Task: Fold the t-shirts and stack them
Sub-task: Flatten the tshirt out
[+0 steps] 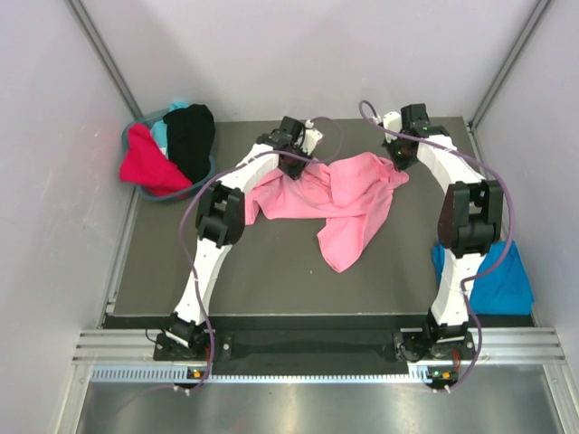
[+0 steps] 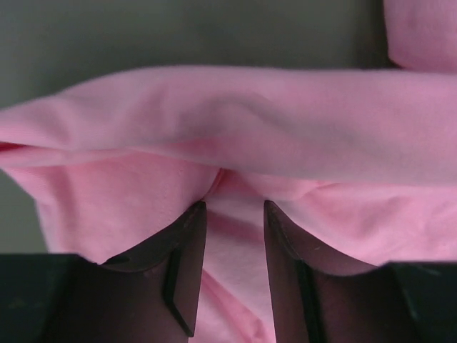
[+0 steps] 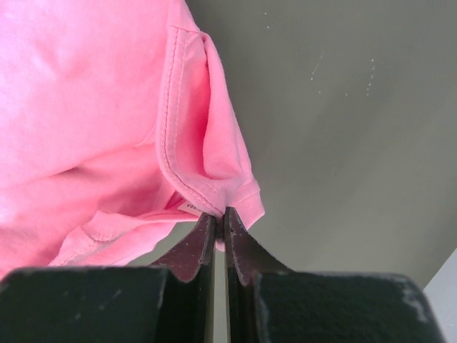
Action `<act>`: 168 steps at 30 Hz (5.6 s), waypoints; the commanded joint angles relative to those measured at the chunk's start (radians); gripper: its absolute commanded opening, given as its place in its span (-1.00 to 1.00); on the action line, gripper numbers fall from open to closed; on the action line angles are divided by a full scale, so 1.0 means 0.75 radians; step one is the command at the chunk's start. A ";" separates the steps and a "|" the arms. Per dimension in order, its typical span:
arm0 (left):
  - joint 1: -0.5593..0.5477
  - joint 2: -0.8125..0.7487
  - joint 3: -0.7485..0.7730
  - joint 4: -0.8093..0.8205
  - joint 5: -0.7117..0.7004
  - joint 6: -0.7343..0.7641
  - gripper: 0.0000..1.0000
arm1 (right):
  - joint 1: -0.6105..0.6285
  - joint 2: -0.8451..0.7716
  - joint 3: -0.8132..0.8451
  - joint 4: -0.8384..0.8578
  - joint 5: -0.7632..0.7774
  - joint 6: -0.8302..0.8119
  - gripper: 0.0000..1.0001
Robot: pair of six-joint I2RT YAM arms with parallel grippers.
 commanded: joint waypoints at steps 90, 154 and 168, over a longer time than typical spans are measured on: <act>0.170 -0.662 -0.653 0.332 -0.164 0.018 -1.00 | -0.287 -0.134 0.018 -0.096 -0.480 0.091 -0.60; 0.123 -1.084 -1.011 0.258 -0.227 -0.123 -1.00 | 0.388 0.703 0.830 -0.187 -0.323 -0.023 -0.52; 0.131 -0.949 -0.879 0.326 -0.295 -0.132 -0.57 | 0.294 0.241 0.721 -0.133 -0.288 0.005 -1.00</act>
